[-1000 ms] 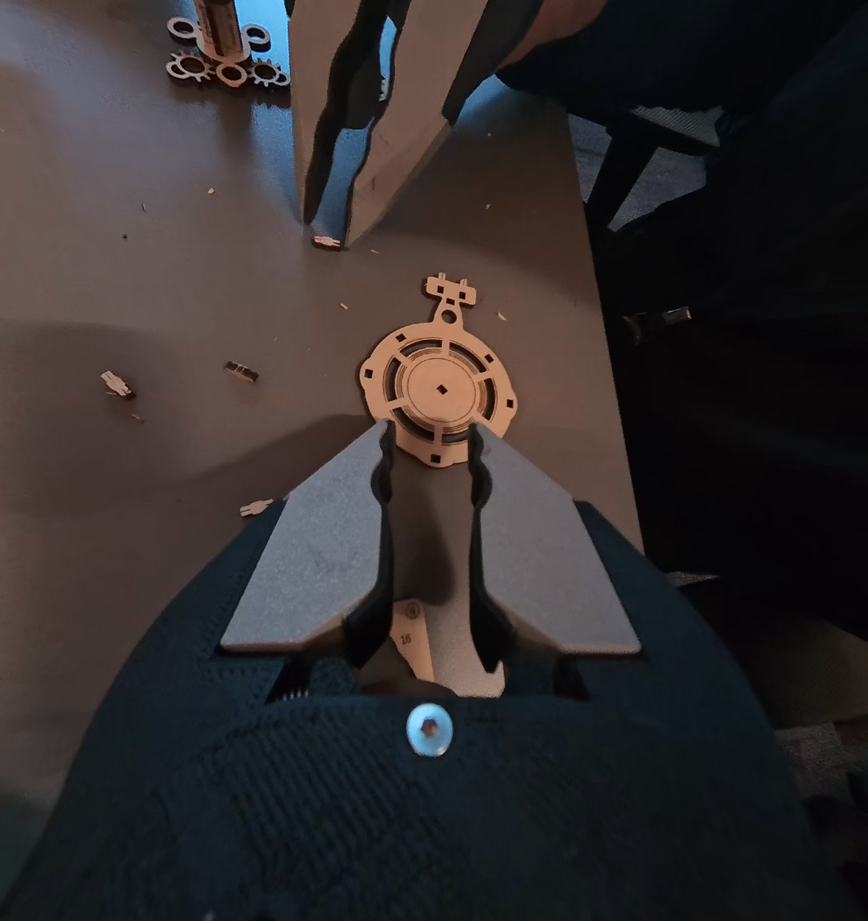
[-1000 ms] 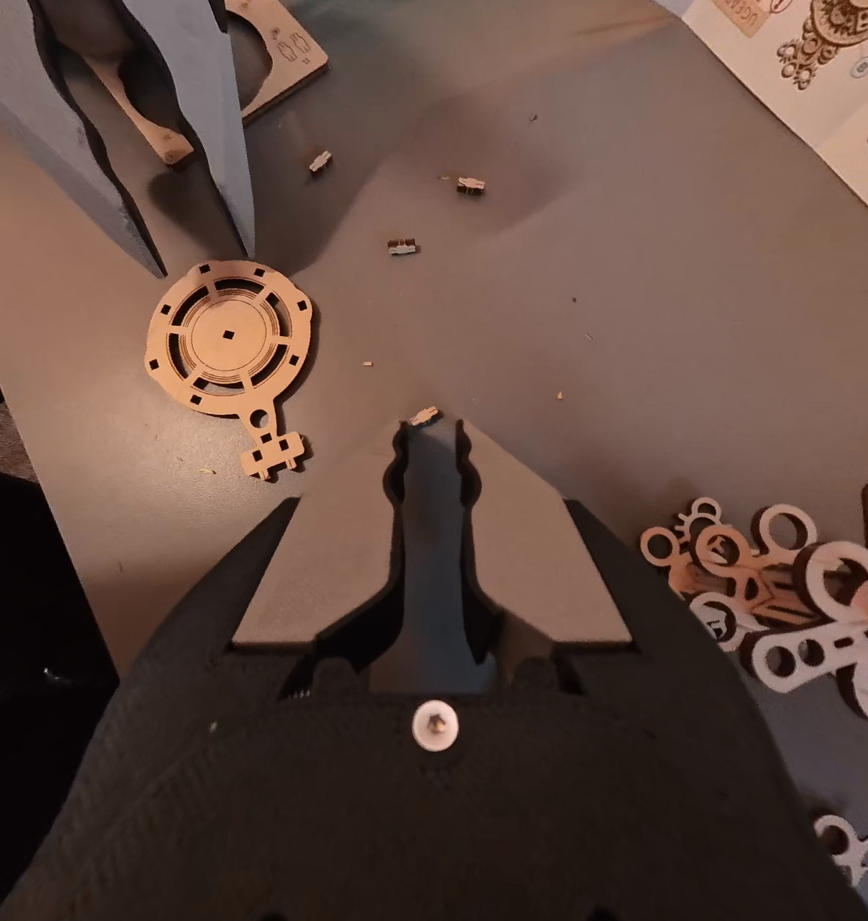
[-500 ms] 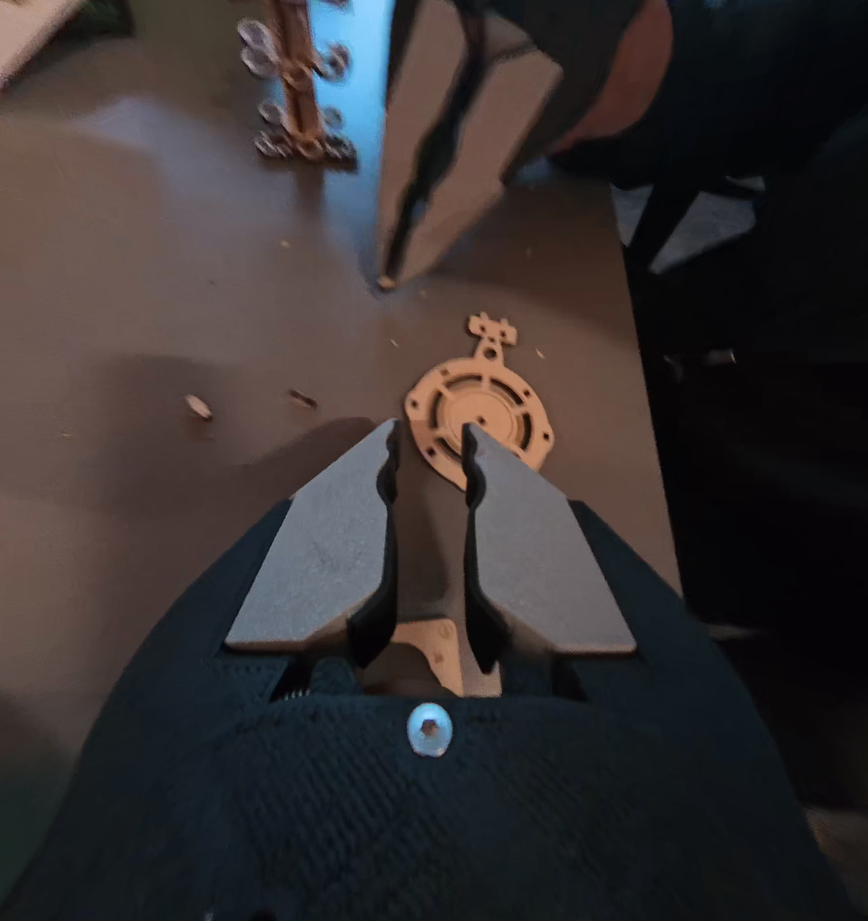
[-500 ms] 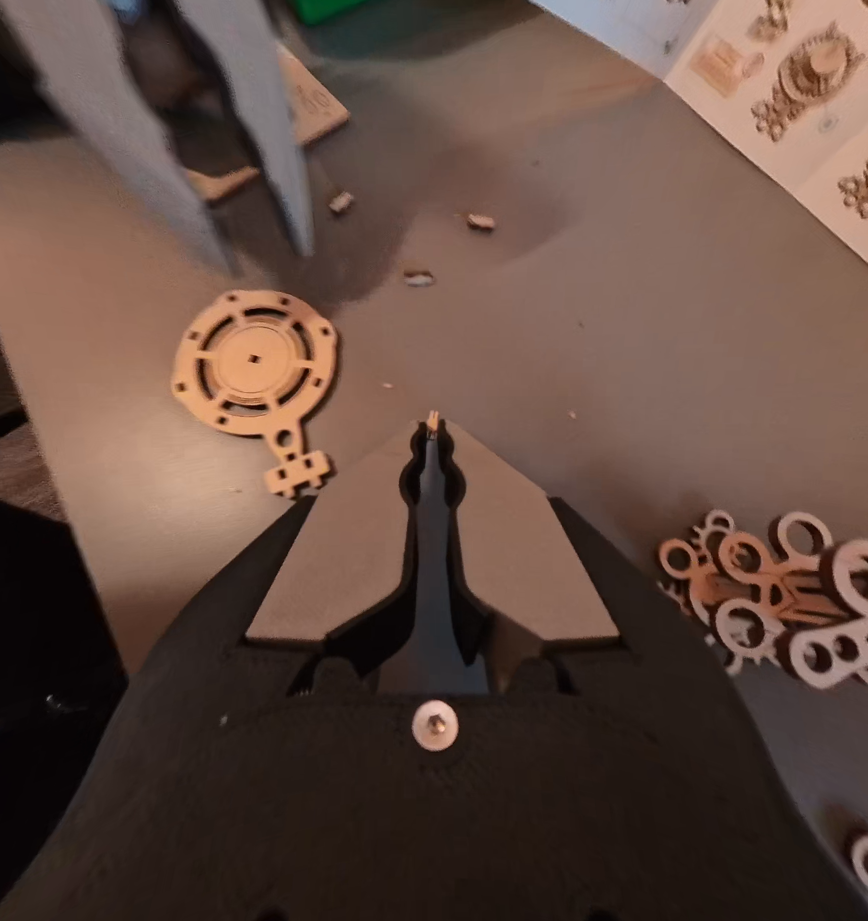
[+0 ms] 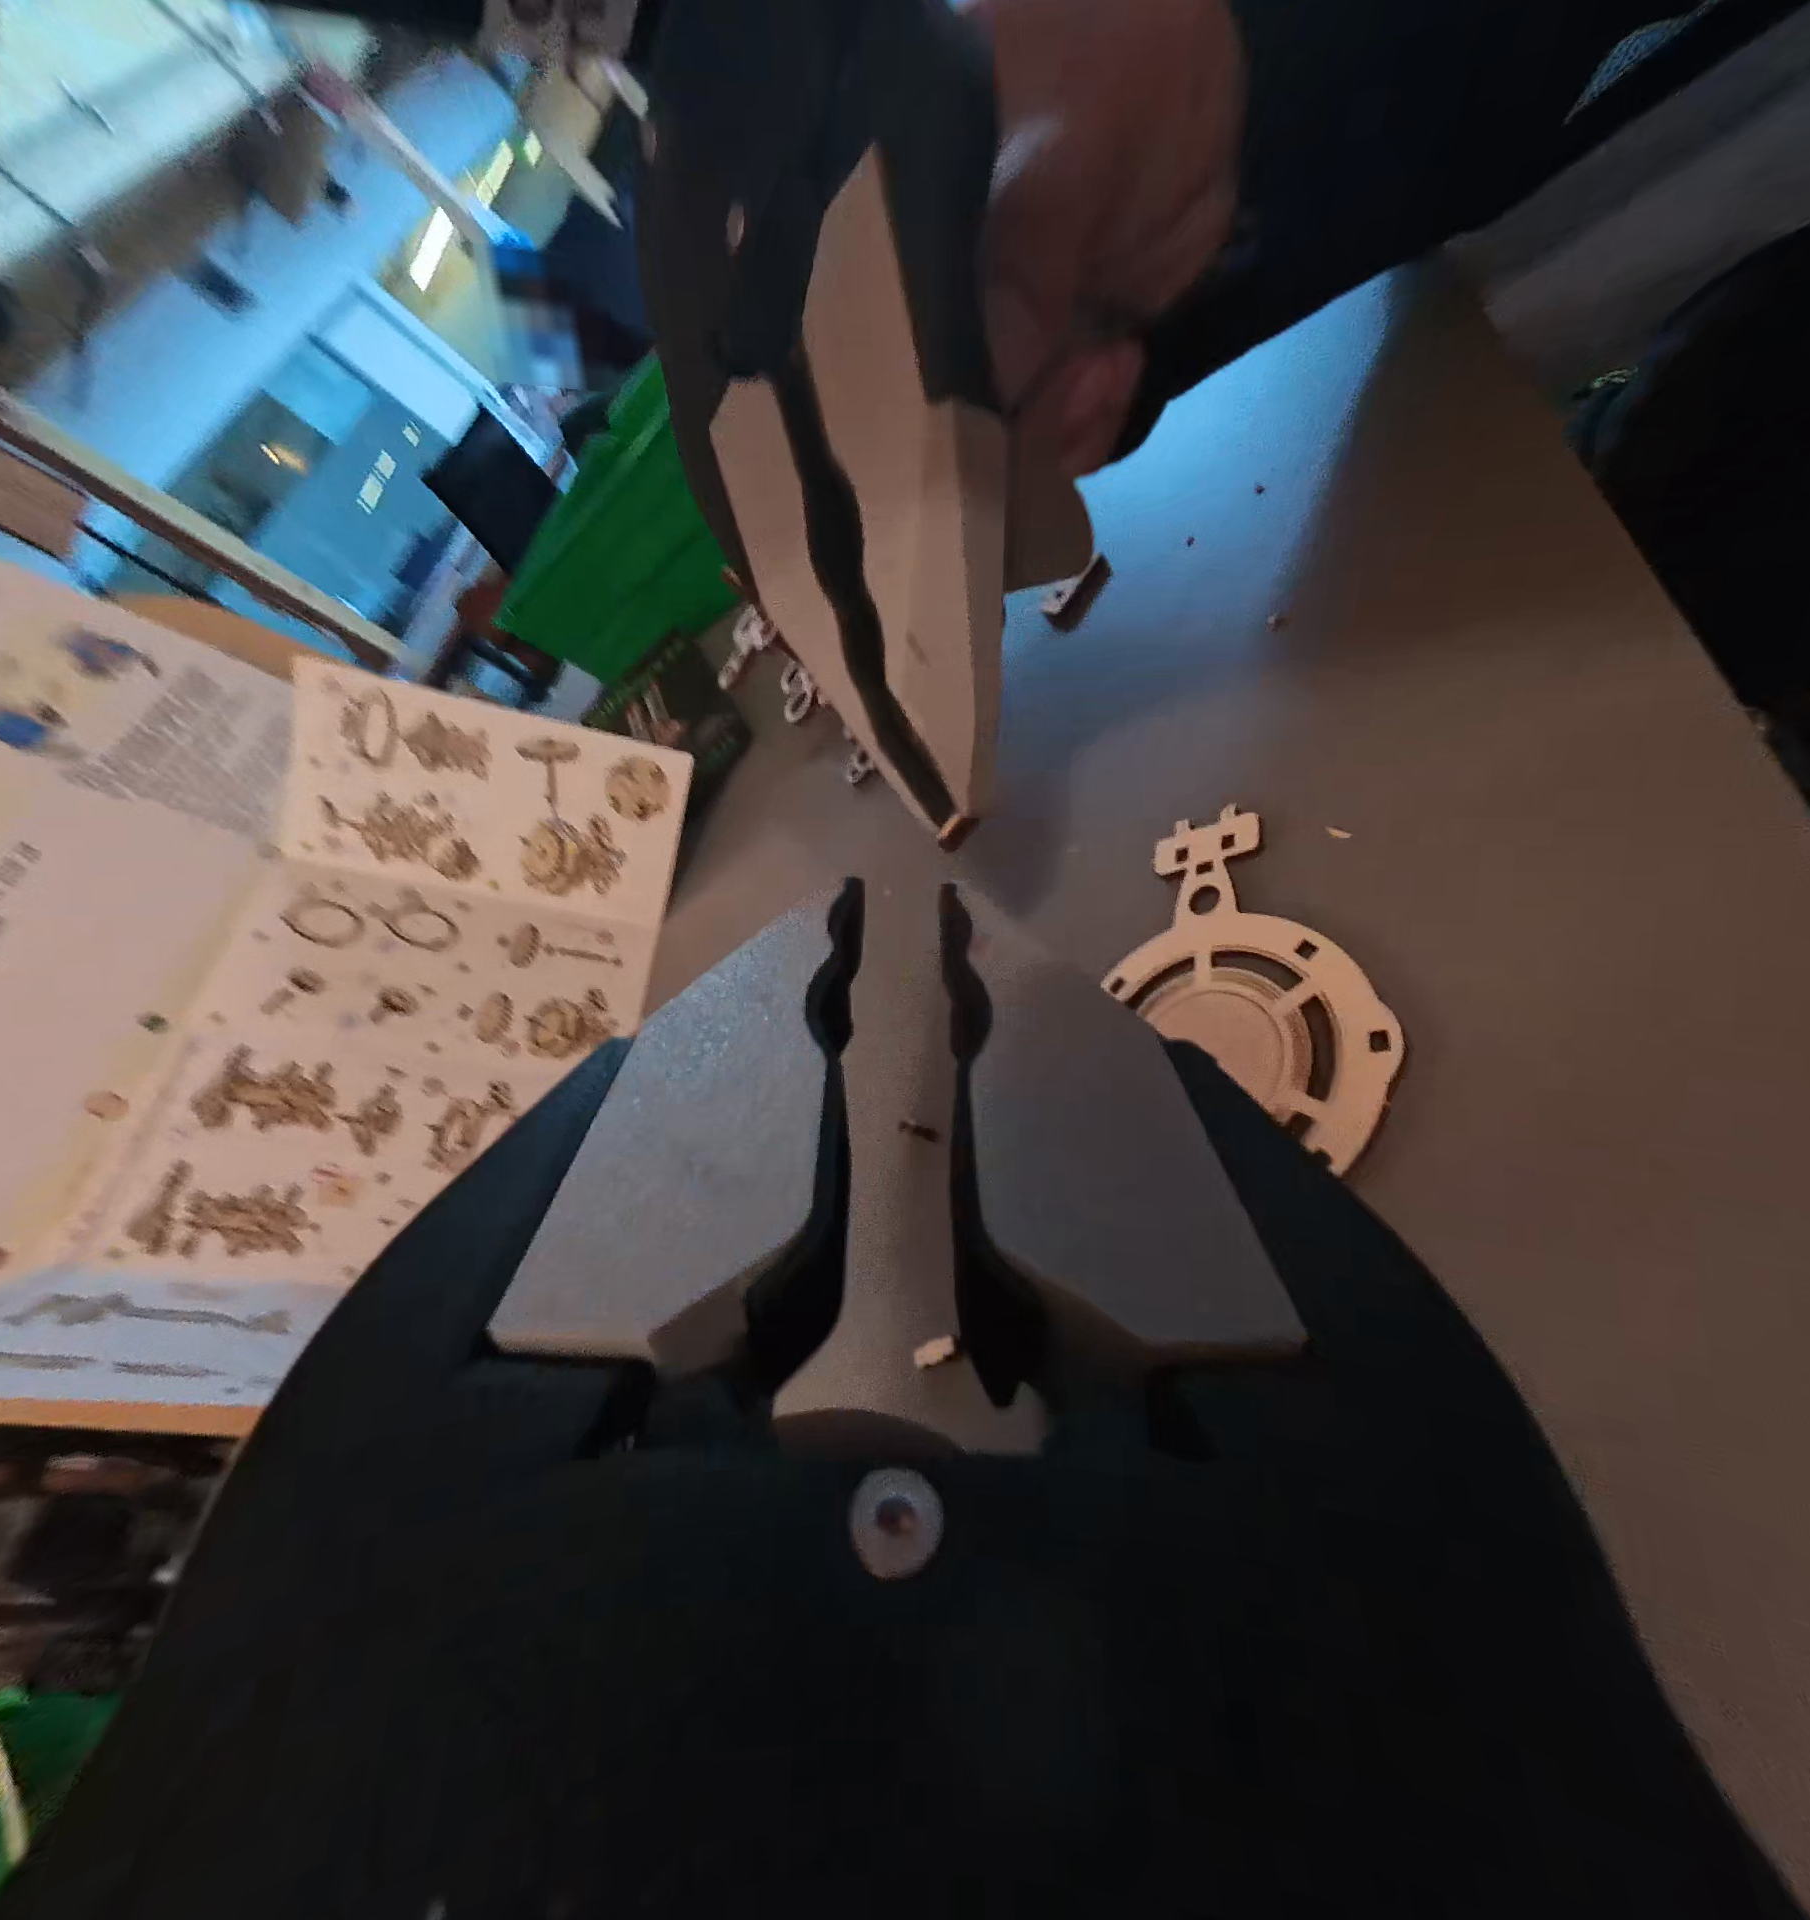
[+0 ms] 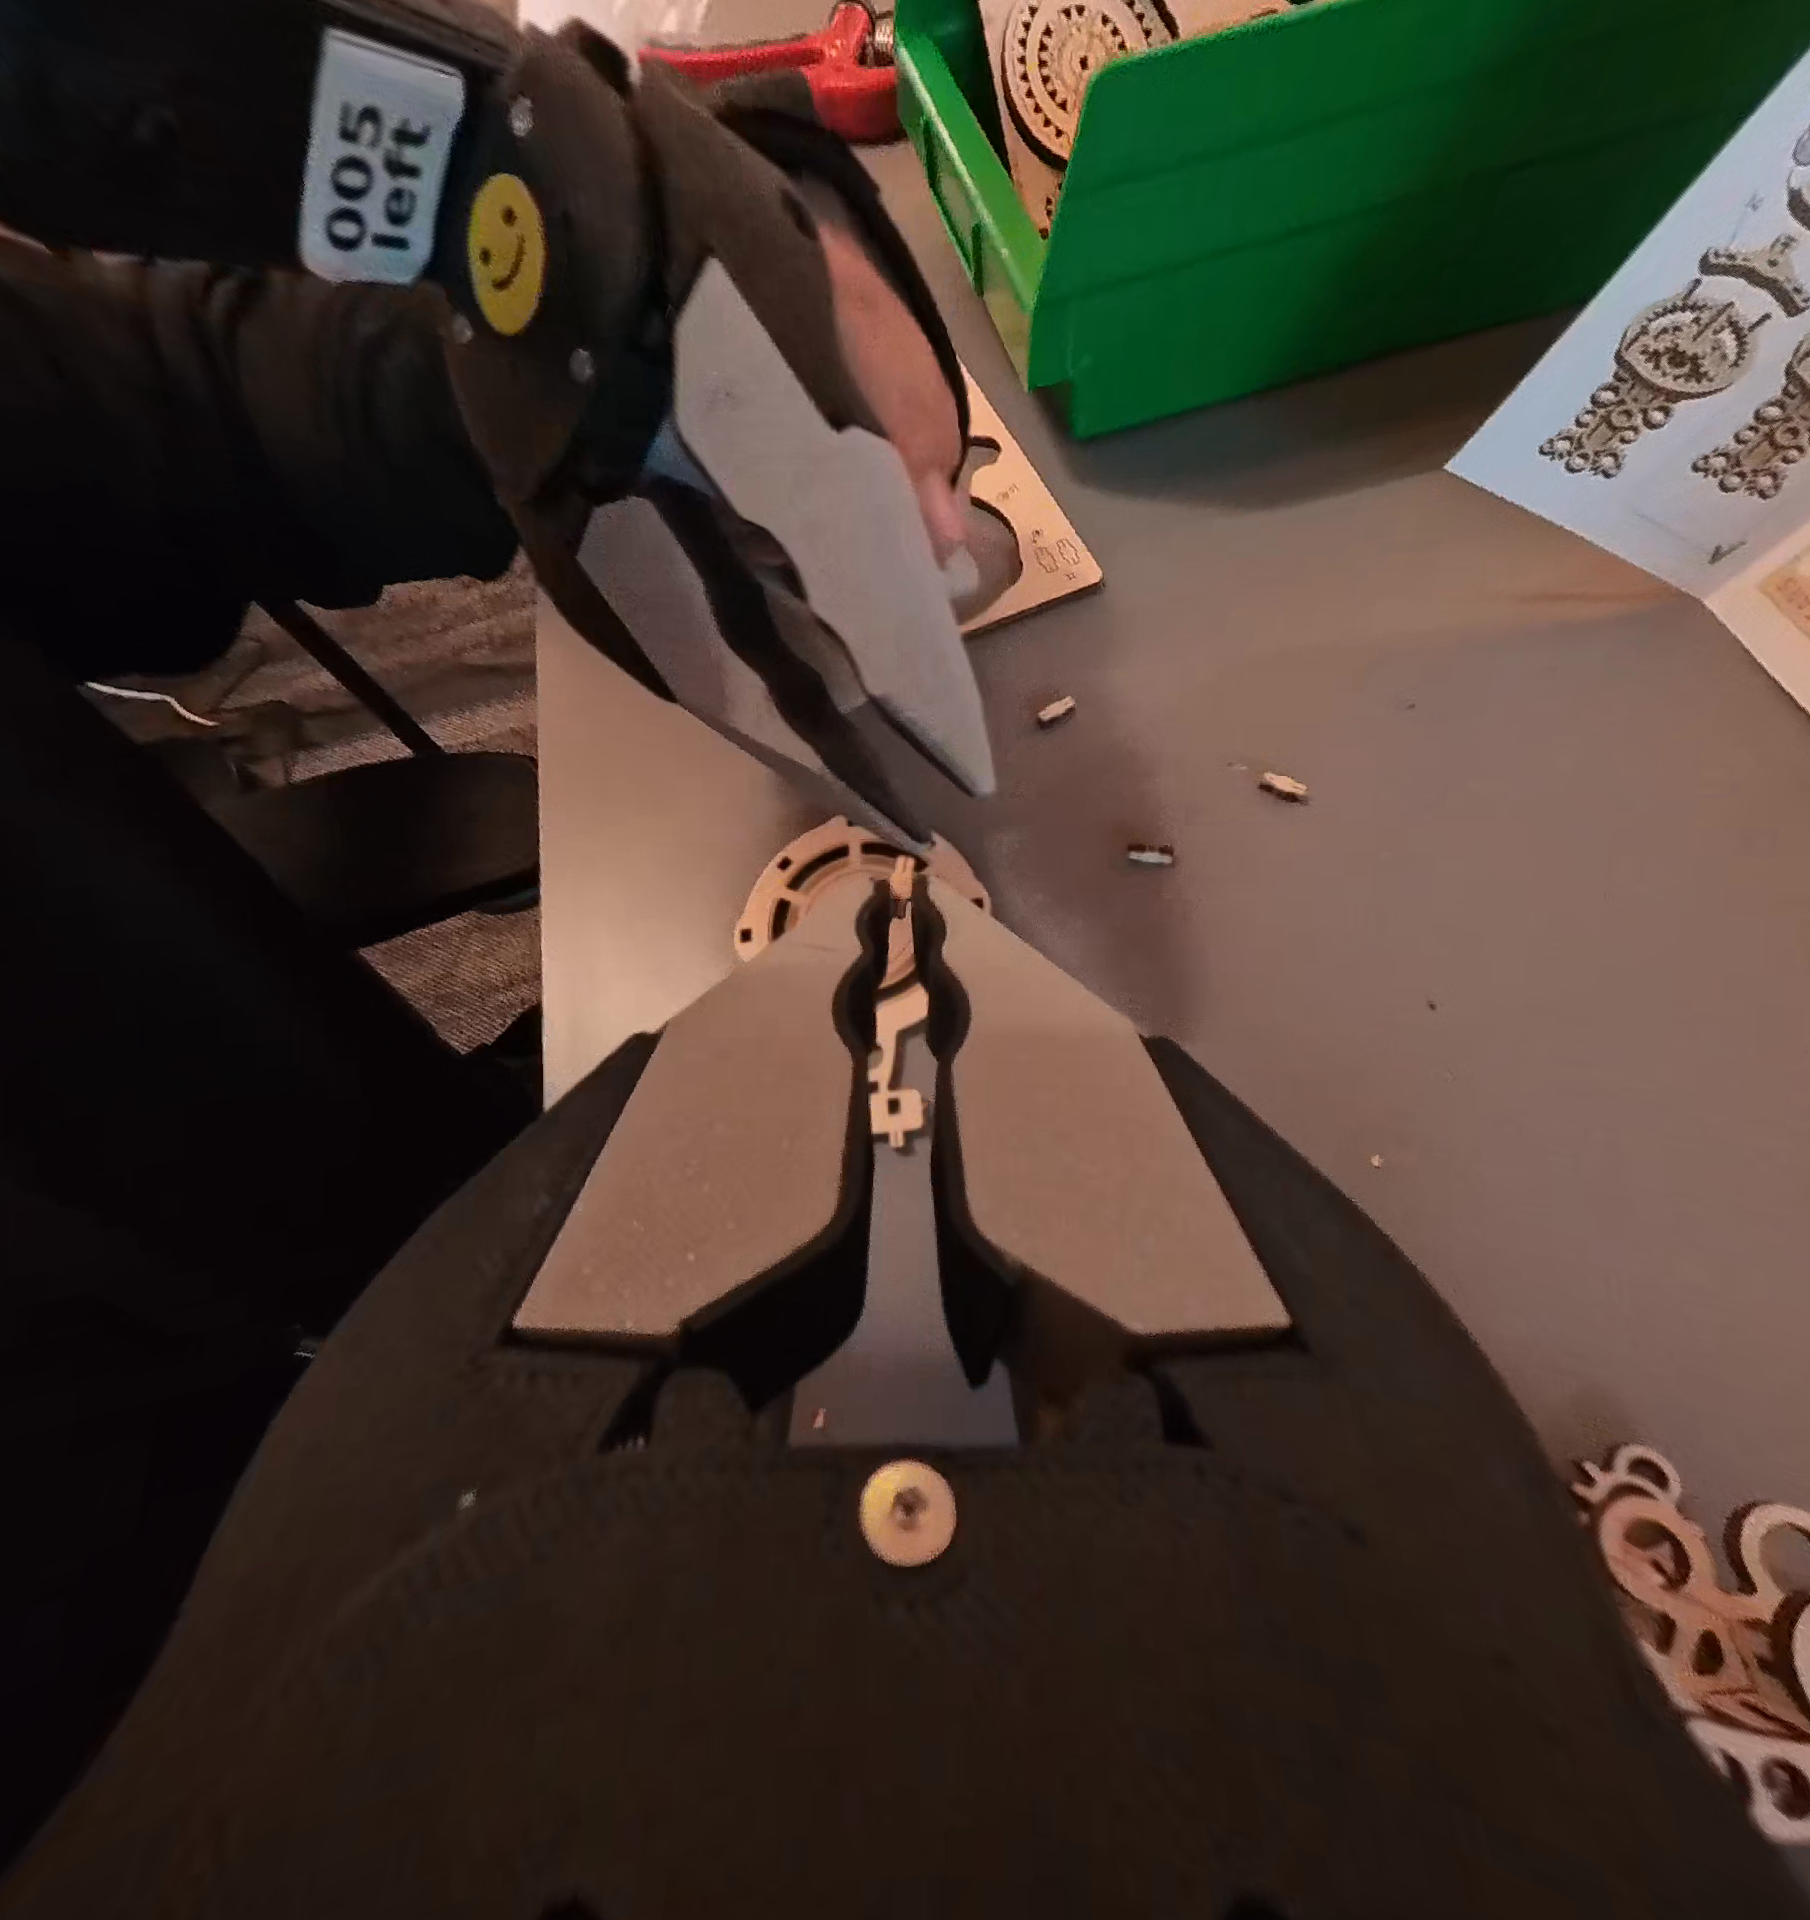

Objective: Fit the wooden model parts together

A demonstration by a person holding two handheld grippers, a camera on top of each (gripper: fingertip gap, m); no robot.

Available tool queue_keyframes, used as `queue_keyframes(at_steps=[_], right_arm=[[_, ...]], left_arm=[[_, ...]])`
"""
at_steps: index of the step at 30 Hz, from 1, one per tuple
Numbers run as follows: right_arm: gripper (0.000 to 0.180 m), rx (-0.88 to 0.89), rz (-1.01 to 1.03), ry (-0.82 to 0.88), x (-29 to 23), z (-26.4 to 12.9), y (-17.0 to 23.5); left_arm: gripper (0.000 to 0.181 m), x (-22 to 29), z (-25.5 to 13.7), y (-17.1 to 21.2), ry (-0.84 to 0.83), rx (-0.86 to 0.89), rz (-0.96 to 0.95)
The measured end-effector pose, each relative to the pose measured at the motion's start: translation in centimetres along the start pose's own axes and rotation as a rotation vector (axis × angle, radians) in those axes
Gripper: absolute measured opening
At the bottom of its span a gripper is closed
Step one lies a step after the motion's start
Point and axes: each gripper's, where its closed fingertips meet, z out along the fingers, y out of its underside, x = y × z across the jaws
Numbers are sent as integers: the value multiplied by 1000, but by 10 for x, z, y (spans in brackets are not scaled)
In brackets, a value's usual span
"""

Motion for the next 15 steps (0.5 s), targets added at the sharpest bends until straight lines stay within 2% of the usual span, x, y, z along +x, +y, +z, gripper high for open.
queue_keyframes(at_steps=[7, 12, 15], right_arm=[[0, 29, 64, -37, 0, -1, -4], [0, 42, 80, -59, -2, -2, -6], [0, 51, 92, -72, -2, -3, -8]], left_arm=[[14, 3, 1, -7, -64, 27, 162], [1, 4, 0, -10, -83, 37, 215], [0, 2, 0, -11, -107, 36, 249]])
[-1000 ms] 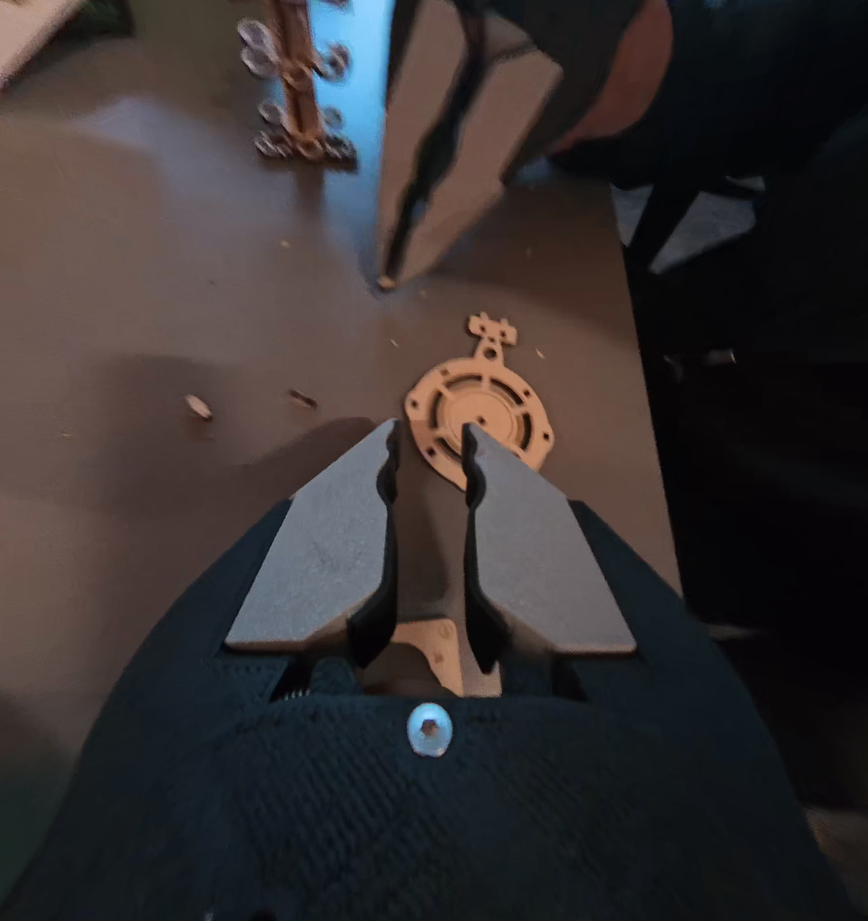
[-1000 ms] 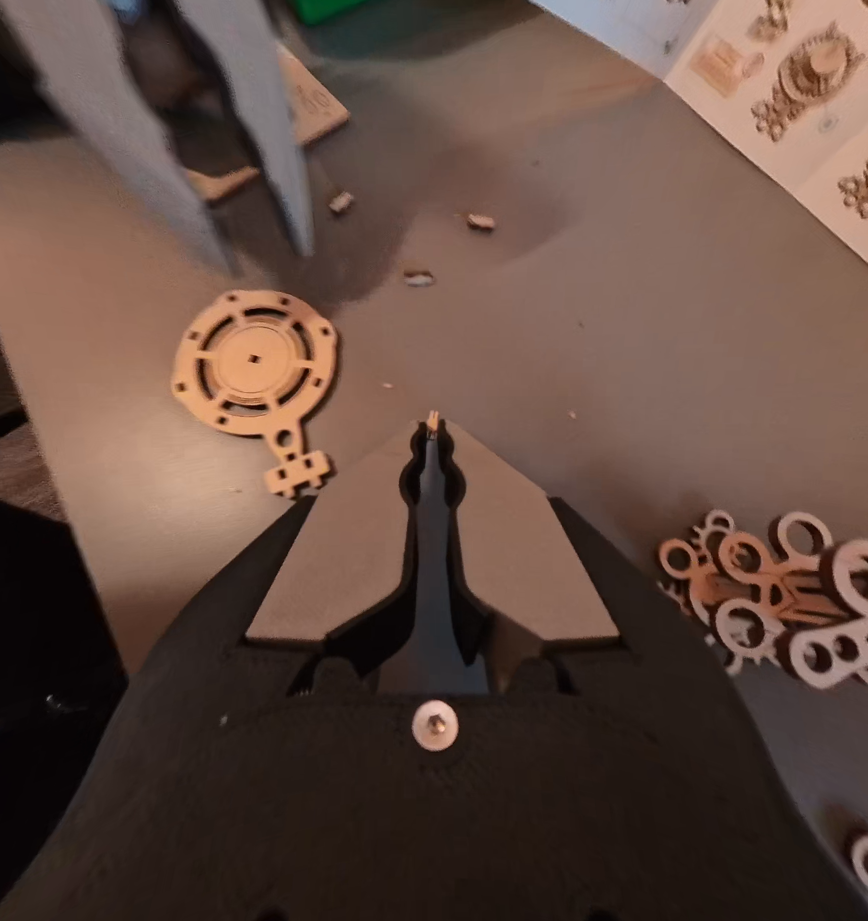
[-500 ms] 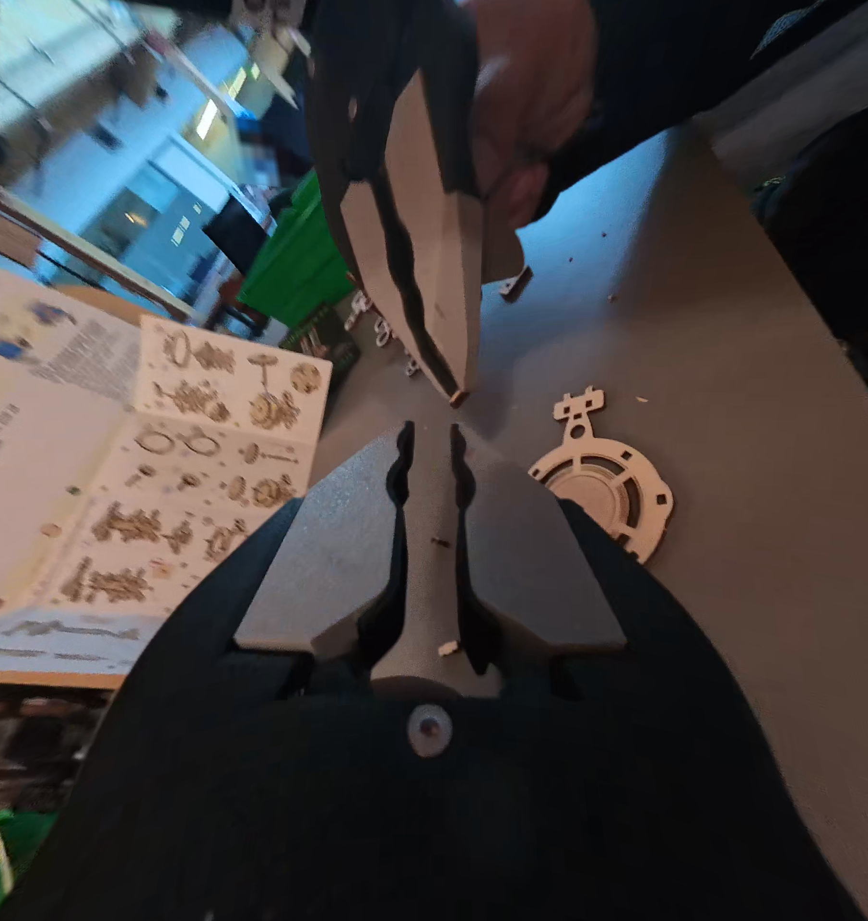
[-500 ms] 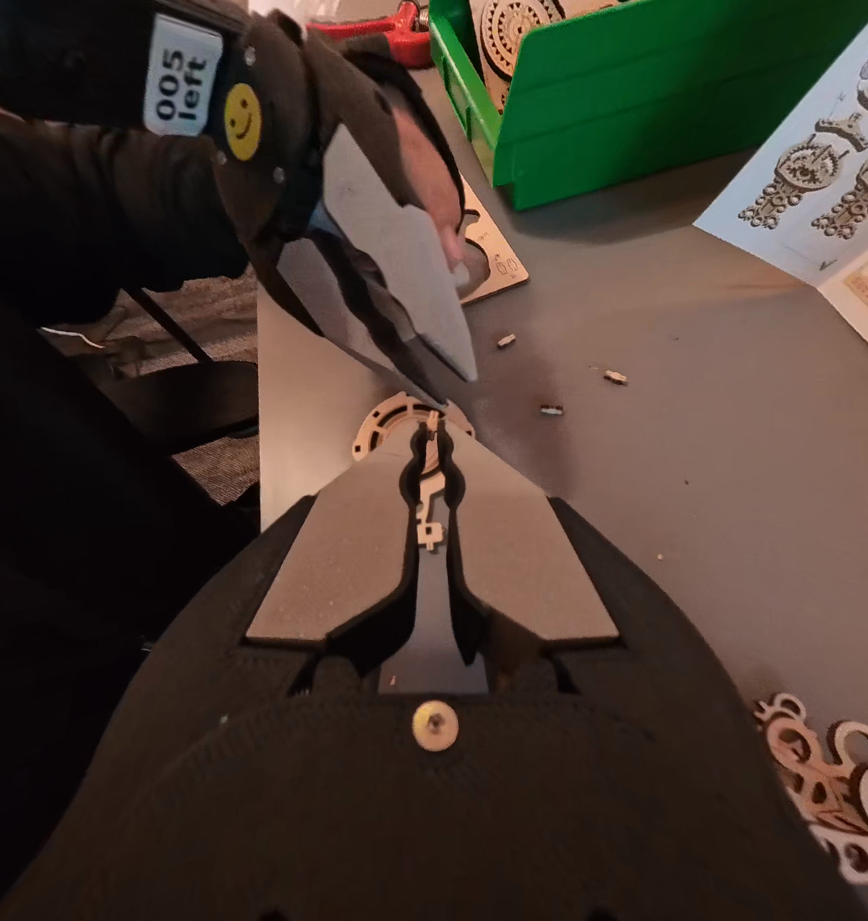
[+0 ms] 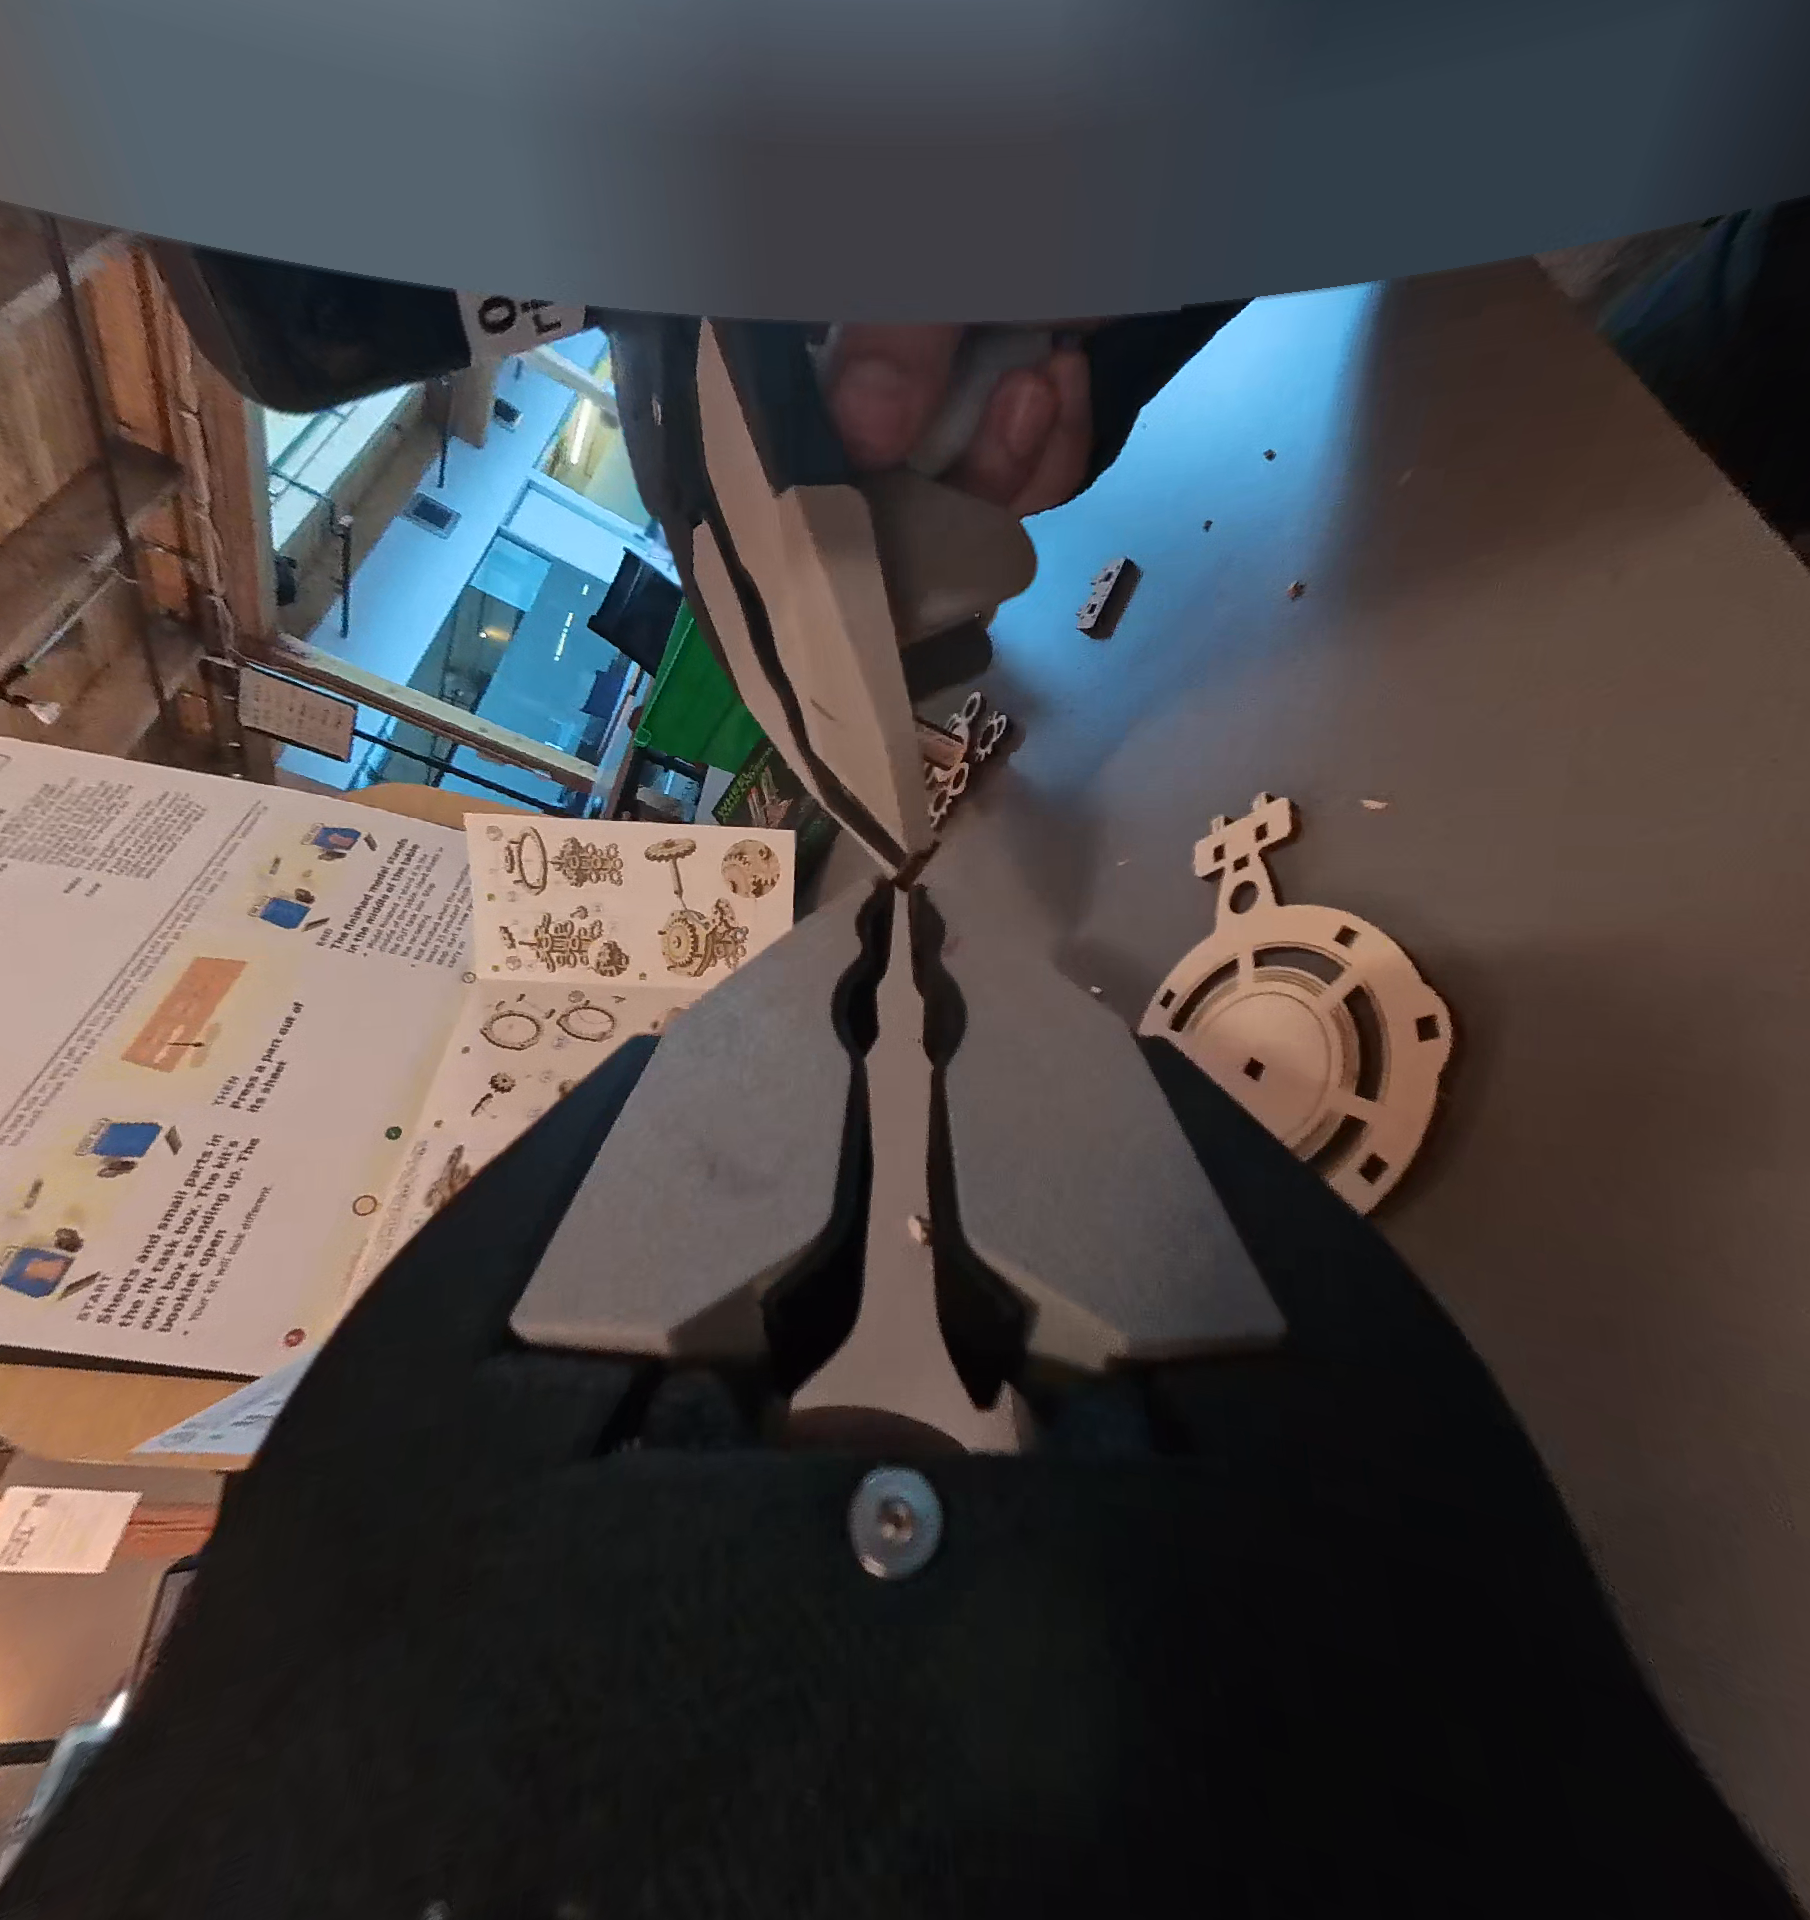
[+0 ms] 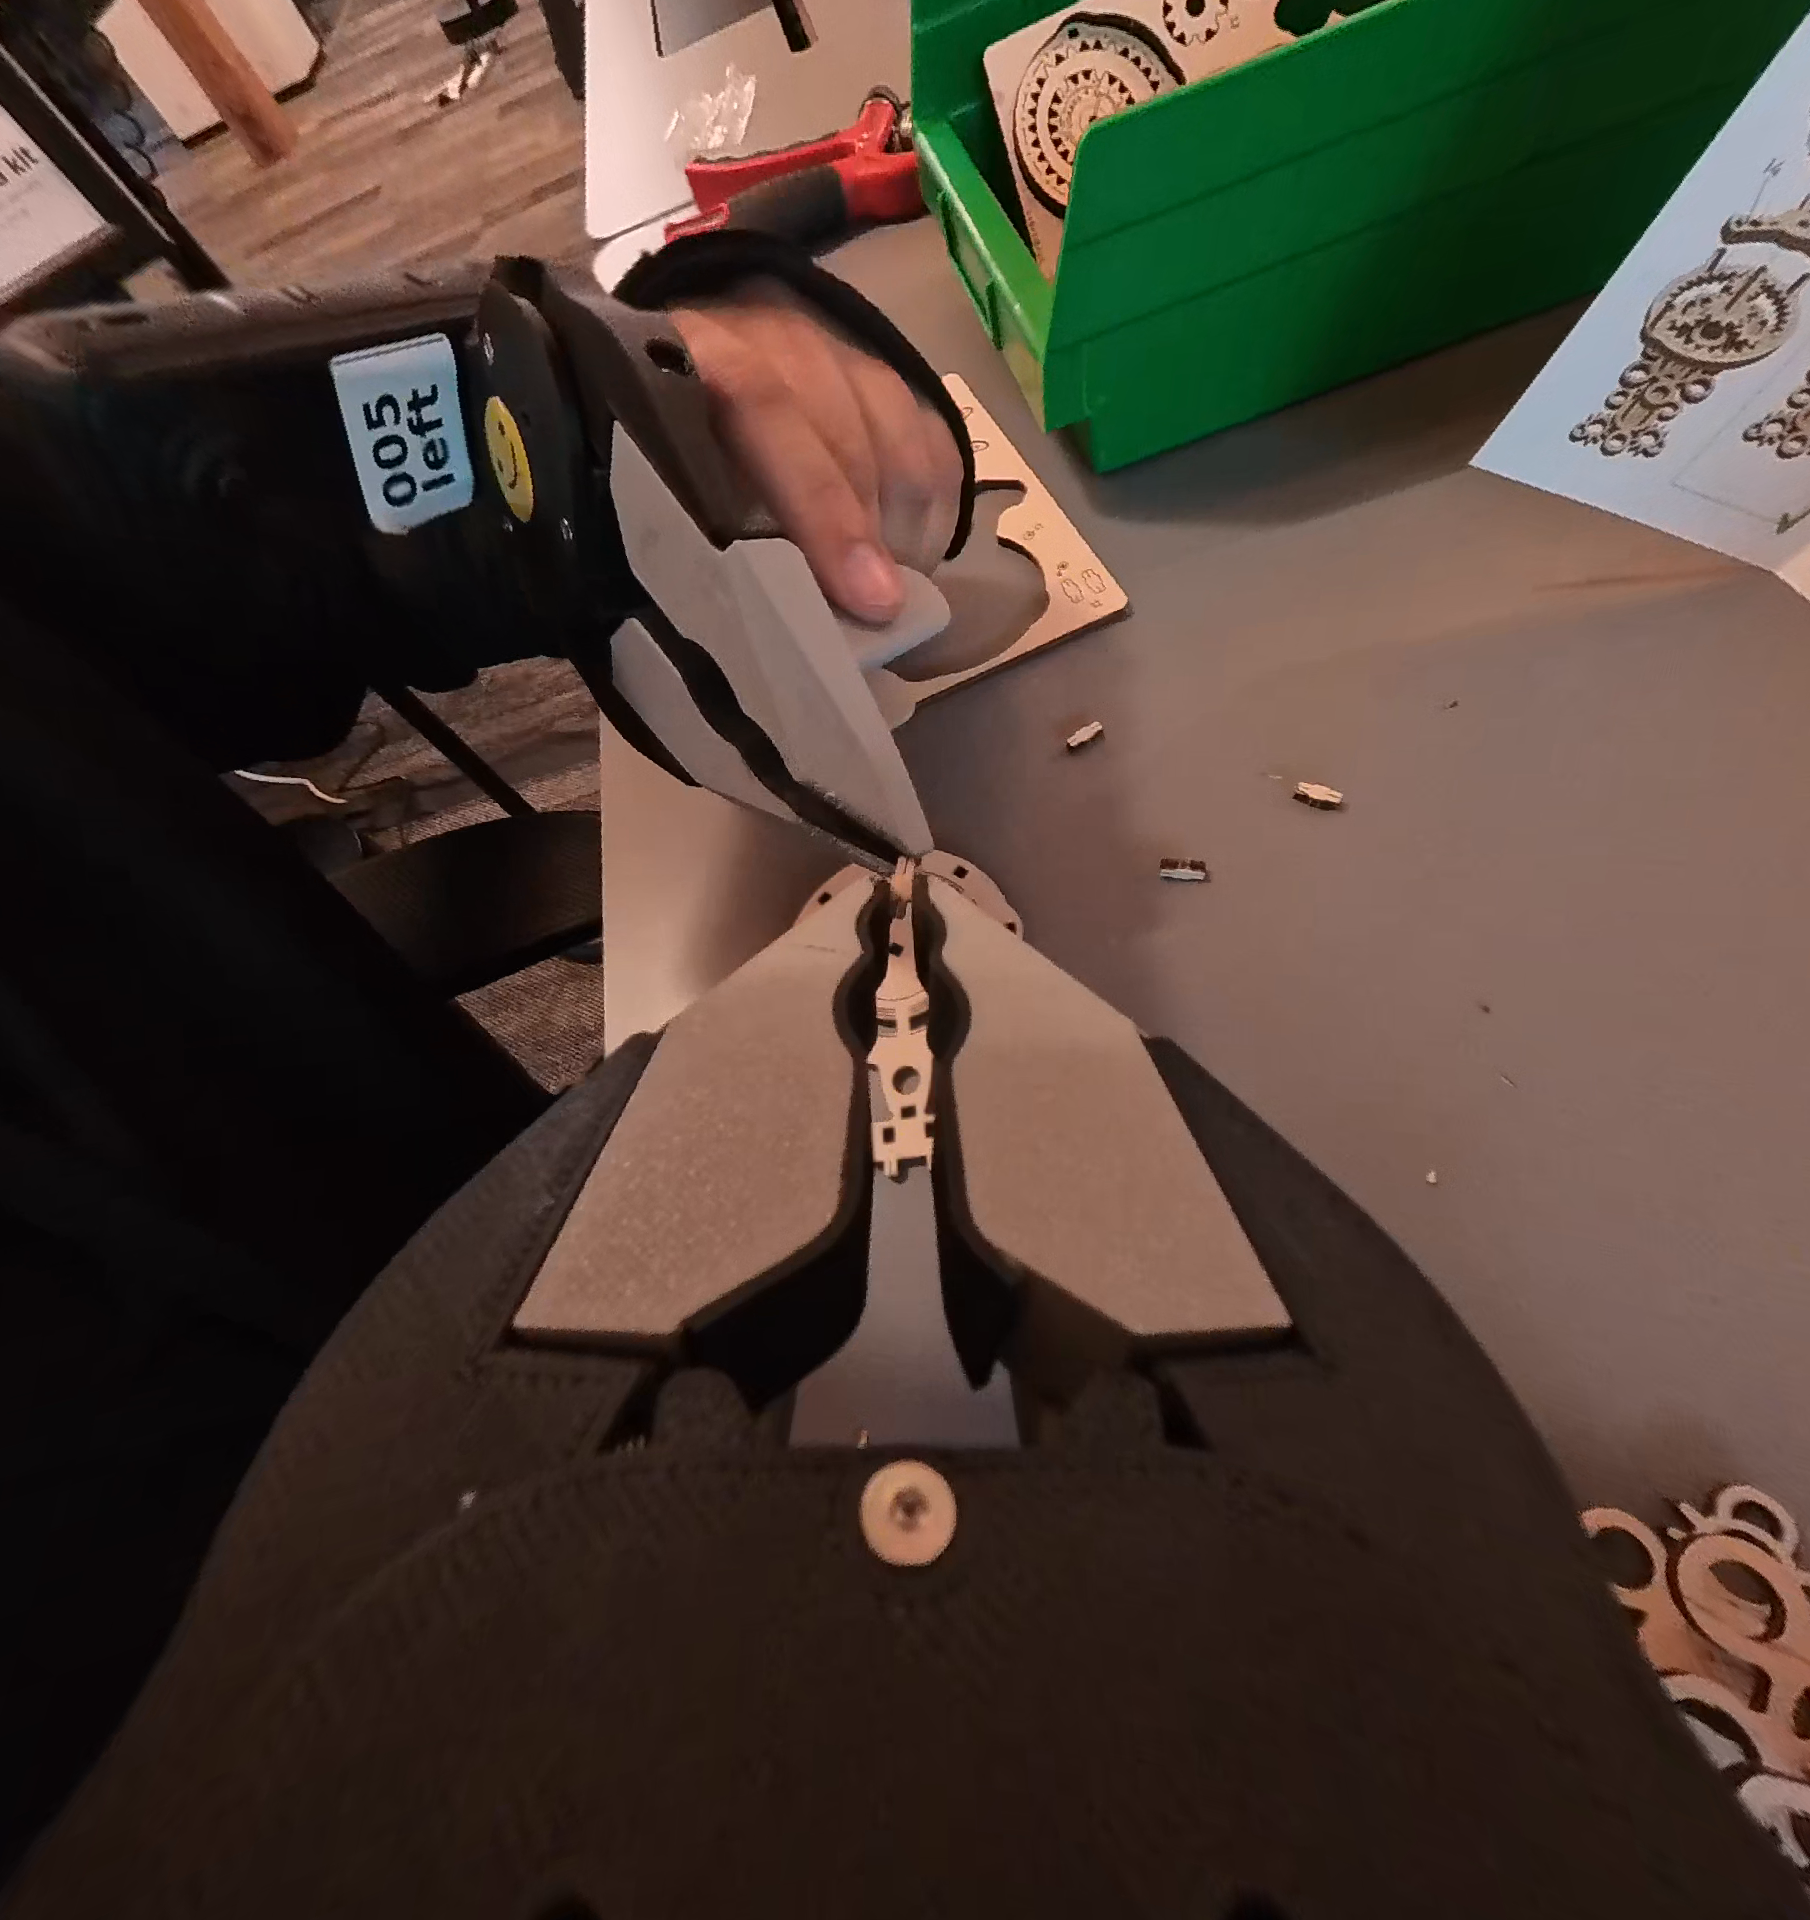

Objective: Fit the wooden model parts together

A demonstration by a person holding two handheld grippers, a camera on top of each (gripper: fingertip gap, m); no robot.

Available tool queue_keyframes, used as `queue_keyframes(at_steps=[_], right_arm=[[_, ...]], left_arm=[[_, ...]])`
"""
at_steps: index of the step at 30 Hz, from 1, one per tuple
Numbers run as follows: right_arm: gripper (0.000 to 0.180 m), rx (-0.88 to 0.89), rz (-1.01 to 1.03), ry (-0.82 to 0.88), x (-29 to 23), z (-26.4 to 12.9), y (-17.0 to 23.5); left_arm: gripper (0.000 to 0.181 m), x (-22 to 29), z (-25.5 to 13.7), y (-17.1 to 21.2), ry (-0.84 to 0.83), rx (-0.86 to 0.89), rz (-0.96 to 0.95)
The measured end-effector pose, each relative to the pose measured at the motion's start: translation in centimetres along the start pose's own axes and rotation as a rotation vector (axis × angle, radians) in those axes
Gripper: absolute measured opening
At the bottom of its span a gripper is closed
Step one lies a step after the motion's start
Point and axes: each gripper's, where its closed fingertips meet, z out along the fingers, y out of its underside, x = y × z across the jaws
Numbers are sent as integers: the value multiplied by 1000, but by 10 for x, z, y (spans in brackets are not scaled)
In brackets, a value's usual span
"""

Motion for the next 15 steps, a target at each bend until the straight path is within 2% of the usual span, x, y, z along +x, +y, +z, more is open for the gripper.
queue_keyframes(at_steps=[3, 9, 15], right_arm=[[0, 10, 21, -32, -3, 1, -1], [0, 7, 15, -38, -3, 2, -1], [1, 71, 58, -58, -1, -2, -13]], left_arm=[[4, -1, 0, -2, -22, 1, 32], [2, 1, 0, -1, -10, -11, 43], [1, -12, -4, 0, -78, -37, 93]])
